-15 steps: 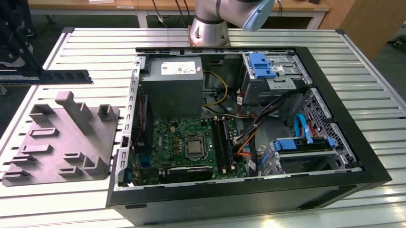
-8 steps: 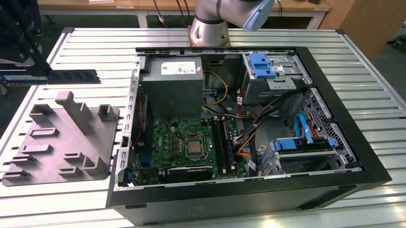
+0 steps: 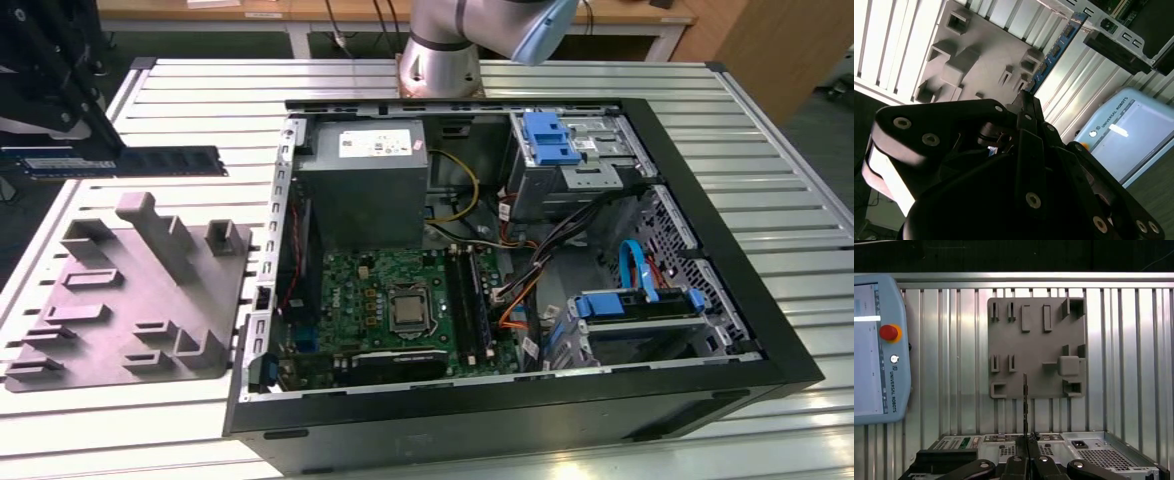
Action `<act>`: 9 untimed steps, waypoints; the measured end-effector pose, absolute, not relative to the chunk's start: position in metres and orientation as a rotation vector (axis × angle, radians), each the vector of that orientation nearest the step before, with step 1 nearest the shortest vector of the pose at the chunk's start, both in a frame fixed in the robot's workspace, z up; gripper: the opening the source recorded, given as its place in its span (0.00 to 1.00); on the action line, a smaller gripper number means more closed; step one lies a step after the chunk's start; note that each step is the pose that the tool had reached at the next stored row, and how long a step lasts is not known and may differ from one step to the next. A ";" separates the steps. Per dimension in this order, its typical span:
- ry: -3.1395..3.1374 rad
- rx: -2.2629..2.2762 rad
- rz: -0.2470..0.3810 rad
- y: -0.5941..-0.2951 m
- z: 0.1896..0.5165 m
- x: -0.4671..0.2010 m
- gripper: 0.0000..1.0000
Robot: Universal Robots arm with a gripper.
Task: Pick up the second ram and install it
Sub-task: 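Pick up the second ram and move it above second insertion slot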
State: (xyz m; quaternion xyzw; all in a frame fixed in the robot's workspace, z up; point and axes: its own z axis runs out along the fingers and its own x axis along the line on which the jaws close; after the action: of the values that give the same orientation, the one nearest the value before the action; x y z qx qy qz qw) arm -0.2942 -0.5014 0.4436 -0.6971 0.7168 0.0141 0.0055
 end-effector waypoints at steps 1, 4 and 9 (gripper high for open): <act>2.244 -2.182 0.044 -0.501 0.444 -0.293 0.11; 2.244 -2.182 0.044 -0.501 0.444 -0.289 0.11; 2.244 -2.182 0.044 -0.501 0.444 -0.282 0.11</act>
State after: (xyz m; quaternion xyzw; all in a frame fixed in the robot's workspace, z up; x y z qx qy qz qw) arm -0.2822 -0.5014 0.4436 -0.6971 0.7168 0.0141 0.0055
